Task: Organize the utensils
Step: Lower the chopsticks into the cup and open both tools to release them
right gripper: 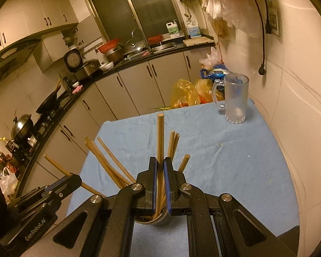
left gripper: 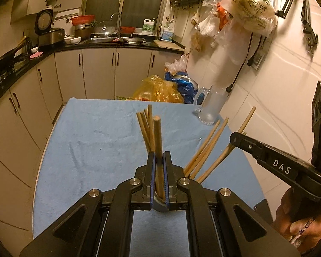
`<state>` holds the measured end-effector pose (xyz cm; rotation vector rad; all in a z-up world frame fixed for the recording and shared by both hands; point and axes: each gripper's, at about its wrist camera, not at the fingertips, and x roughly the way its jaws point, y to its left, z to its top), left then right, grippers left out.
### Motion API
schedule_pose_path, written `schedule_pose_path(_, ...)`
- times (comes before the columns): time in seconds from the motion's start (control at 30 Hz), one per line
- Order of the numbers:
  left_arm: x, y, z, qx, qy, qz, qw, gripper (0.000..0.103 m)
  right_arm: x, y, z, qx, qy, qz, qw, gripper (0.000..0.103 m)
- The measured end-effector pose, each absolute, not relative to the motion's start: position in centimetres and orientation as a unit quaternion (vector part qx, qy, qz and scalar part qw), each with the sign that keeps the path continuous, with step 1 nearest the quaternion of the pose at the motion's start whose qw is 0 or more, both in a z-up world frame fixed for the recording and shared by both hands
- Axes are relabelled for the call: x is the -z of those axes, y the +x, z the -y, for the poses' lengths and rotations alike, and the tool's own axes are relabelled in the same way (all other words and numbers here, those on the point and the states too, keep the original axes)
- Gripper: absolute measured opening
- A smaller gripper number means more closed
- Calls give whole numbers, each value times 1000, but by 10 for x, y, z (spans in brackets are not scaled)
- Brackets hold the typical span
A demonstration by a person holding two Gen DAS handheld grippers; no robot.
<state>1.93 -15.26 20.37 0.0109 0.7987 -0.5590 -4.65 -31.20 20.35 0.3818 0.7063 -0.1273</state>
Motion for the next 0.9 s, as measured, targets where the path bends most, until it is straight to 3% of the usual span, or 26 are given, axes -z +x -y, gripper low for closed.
schedule_pose_path(0.9,-172,34,152,263,12,-405,875,8,-168,-28,307,64,173,-392,901,7)
